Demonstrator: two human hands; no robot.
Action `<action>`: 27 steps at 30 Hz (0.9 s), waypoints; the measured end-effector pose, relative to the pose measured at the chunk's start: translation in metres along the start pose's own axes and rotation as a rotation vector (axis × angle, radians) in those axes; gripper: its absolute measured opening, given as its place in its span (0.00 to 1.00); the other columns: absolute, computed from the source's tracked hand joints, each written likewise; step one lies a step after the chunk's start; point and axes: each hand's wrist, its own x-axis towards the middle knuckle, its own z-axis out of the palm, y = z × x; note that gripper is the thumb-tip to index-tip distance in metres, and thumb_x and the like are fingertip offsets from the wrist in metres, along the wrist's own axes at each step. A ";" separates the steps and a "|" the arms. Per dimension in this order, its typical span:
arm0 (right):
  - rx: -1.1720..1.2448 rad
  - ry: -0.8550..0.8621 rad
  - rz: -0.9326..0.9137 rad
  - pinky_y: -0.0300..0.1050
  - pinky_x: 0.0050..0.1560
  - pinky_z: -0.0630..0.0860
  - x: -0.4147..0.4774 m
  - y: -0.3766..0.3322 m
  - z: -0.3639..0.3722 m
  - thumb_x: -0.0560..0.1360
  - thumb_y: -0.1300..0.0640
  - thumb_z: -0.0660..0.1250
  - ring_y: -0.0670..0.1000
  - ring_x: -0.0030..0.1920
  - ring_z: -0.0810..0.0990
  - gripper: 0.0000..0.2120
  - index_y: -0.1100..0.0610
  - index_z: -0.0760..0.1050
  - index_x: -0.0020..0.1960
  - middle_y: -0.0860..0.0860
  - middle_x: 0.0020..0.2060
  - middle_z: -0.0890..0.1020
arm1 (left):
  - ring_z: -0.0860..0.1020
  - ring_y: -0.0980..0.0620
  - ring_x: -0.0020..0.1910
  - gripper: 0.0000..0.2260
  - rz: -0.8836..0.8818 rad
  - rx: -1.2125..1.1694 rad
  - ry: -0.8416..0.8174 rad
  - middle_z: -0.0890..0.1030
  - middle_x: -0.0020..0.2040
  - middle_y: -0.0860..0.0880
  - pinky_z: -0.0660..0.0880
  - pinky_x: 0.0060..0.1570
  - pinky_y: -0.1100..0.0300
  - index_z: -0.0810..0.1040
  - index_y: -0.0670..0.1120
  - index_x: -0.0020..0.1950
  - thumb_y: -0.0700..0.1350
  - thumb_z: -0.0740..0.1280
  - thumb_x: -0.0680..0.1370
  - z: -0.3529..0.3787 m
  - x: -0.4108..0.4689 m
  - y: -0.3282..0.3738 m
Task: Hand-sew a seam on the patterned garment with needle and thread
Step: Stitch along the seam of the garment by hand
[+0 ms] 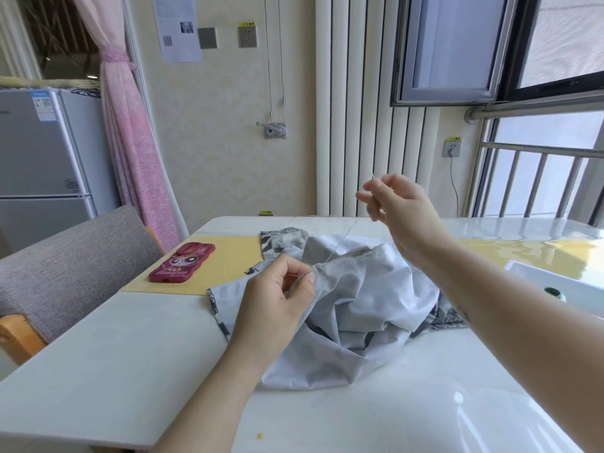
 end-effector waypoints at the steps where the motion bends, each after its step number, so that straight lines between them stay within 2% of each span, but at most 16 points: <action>1: -0.086 -0.028 -0.026 0.60 0.59 0.72 -0.003 0.000 0.001 0.80 0.56 0.59 0.62 0.47 0.78 0.08 0.55 0.73 0.43 0.46 0.25 0.79 | 0.72 0.58 0.33 0.08 0.000 0.002 -0.001 0.76 0.31 0.57 0.69 0.35 0.68 0.76 0.49 0.39 0.40 0.66 0.77 0.000 0.000 0.001; 2: -0.170 -0.066 -0.063 0.60 0.58 0.72 -0.007 -0.001 0.002 0.80 0.56 0.60 0.62 0.45 0.78 0.08 0.56 0.73 0.44 0.46 0.28 0.82 | 0.72 0.58 0.33 0.08 -0.001 0.002 -0.003 0.76 0.31 0.58 0.69 0.35 0.68 0.76 0.49 0.39 0.40 0.66 0.77 0.000 0.000 0.001; 4: -0.322 -0.164 -0.162 0.53 0.53 0.73 -0.016 -0.002 0.006 0.80 0.56 0.60 0.58 0.44 0.79 0.08 0.58 0.73 0.46 0.46 0.36 0.84 | 0.72 0.59 0.32 0.08 -0.001 -0.001 -0.005 0.76 0.30 0.58 0.69 0.35 0.68 0.76 0.49 0.39 0.40 0.66 0.77 -0.001 0.000 0.001; 7: -0.587 -0.271 -0.334 0.47 0.40 0.72 -0.032 0.003 0.016 0.80 0.56 0.58 0.48 0.37 0.78 0.06 0.56 0.72 0.47 0.44 0.38 0.83 | 0.70 0.61 0.30 0.06 -0.006 -0.009 -0.002 0.75 0.29 0.59 0.67 0.33 0.70 0.76 0.48 0.39 0.42 0.67 0.77 0.000 0.001 0.003; 8: -0.687 -0.280 -0.407 0.47 0.36 0.69 -0.036 0.008 0.020 0.80 0.56 0.57 0.48 0.34 0.76 0.06 0.55 0.70 0.48 0.45 0.37 0.83 | 0.69 0.62 0.29 0.06 -0.010 -0.015 -0.001 0.74 0.28 0.60 0.66 0.33 0.70 0.76 0.48 0.40 0.42 0.67 0.77 0.001 0.002 0.004; 11: -0.838 -0.257 -0.574 0.44 0.32 0.60 -0.040 0.021 0.024 0.78 0.53 0.52 0.57 0.33 0.75 0.10 0.56 0.70 0.49 0.48 0.29 0.77 | 0.70 0.62 0.29 0.06 -0.007 -0.018 -0.006 0.75 0.28 0.61 0.66 0.33 0.71 0.77 0.48 0.40 0.41 0.67 0.77 0.005 0.002 0.007; 14: -0.757 -0.248 -0.535 0.50 0.30 0.67 -0.038 0.024 0.020 0.78 0.52 0.52 0.58 0.30 0.73 0.13 0.58 0.70 0.50 0.49 0.26 0.74 | 0.73 0.63 0.31 0.06 0.004 0.006 -0.019 0.77 0.31 0.60 0.68 0.36 0.73 0.79 0.49 0.41 0.41 0.68 0.77 0.004 0.001 0.008; 19: -0.755 -0.258 -0.484 0.50 0.29 0.64 -0.037 0.028 0.013 0.81 0.57 0.56 0.52 0.25 0.67 0.07 0.59 0.70 0.50 0.47 0.23 0.69 | 0.75 0.64 0.32 0.08 0.041 0.147 -0.019 0.79 0.32 0.63 0.68 0.36 0.75 0.80 0.53 0.39 0.40 0.70 0.75 -0.002 0.000 0.009; 22: -0.761 -0.305 -0.452 0.50 0.31 0.66 -0.040 0.027 0.009 0.81 0.57 0.57 0.52 0.27 0.68 0.04 0.55 0.69 0.48 0.50 0.25 0.73 | 0.75 0.64 0.32 0.08 0.047 0.175 -0.014 0.79 0.33 0.63 0.68 0.36 0.75 0.80 0.53 0.39 0.41 0.70 0.75 -0.001 0.000 0.008; 27: -0.825 -0.527 -0.342 0.31 0.37 0.68 -0.031 0.010 -0.004 0.78 0.59 0.63 0.45 0.34 0.73 0.06 0.56 0.78 0.47 0.44 0.34 0.77 | 0.74 0.64 0.30 0.06 0.007 0.149 -0.023 0.78 0.30 0.64 0.67 0.35 0.75 0.80 0.50 0.41 0.41 0.69 0.76 -0.002 -0.002 0.005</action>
